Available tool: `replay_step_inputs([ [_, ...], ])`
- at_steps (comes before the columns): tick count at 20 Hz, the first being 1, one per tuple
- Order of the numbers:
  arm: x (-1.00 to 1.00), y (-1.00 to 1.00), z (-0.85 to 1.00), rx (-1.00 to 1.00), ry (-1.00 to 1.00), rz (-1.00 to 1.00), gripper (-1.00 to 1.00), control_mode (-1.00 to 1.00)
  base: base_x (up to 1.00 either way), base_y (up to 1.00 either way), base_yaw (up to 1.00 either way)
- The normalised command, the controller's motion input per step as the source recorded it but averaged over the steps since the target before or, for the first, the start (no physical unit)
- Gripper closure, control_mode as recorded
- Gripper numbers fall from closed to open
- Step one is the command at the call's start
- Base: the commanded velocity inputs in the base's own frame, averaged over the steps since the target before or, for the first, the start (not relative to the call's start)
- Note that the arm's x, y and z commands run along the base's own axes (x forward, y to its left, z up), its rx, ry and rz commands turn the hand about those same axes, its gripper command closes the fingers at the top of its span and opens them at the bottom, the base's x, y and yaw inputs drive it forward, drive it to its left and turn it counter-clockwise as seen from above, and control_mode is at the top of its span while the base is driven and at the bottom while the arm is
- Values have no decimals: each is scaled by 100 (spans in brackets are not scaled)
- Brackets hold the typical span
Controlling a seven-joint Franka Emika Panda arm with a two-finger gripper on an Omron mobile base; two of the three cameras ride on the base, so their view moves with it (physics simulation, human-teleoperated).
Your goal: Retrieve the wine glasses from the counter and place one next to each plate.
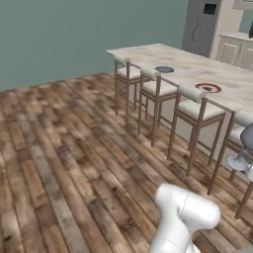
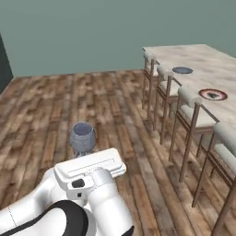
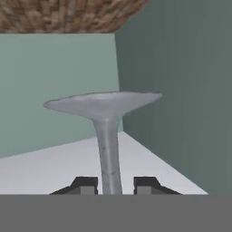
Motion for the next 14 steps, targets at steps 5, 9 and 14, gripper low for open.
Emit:
replay_step_inputs([
  [5, 0, 0, 0, 0, 0, 0, 100, 100, 79, 82, -69],
  [9, 0, 0, 0, 0, 0, 0, 100, 100, 79, 85, -70],
  [14, 0, 0, 0, 0, 0, 0, 100, 100, 87, 94, -66],
])
